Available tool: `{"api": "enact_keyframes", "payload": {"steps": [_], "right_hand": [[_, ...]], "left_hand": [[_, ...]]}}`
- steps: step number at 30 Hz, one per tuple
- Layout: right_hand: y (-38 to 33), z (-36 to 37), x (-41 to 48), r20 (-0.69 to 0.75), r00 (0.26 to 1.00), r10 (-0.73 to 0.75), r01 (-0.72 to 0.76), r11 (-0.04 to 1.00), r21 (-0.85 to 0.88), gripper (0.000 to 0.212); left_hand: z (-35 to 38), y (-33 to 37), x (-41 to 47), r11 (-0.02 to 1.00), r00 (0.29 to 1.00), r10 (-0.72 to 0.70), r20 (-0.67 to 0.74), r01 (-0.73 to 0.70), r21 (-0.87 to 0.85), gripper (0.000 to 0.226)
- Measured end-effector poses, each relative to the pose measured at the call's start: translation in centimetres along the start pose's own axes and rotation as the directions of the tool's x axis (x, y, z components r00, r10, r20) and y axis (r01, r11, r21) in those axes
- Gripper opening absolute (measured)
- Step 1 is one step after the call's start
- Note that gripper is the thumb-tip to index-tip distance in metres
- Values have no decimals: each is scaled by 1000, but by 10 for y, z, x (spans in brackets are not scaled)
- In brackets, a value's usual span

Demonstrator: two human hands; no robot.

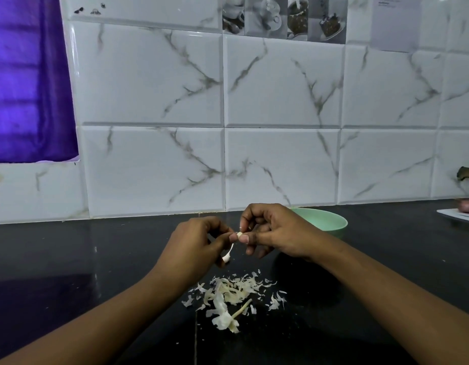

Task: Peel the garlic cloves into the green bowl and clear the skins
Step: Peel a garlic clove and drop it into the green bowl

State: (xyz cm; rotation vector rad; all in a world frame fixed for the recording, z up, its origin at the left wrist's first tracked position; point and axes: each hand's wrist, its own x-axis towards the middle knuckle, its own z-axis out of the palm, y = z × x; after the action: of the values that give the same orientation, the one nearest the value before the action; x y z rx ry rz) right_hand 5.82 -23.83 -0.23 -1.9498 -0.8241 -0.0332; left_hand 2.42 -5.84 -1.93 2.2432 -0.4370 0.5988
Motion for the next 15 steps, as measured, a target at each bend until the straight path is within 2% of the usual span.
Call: {"api": "enact_keyframes", "payload": {"steps": [5, 7, 11, 15], "right_hand": [[1, 1, 1, -19, 1000, 8, -10, 996, -87, 13], [0, 2, 1, -30, 1000, -5, 1, 993, -117, 12], [-1, 5, 1, -59, 997, -50, 38, 981, -190, 14], [-3, 8, 0, -5, 998, -56, 51, 942, -332, 18]], "left_hand": [[1, -1, -1, 994, 999, 32, -13, -31, 101, 16], [2, -2, -1, 996, 1000, 25, -19, -23, 89, 17], [3, -2, 2, 993, 998, -56, -38, 52, -101, 15], [0, -4, 4, 907, 981, -192, -15, 171, -385, 11]]}}
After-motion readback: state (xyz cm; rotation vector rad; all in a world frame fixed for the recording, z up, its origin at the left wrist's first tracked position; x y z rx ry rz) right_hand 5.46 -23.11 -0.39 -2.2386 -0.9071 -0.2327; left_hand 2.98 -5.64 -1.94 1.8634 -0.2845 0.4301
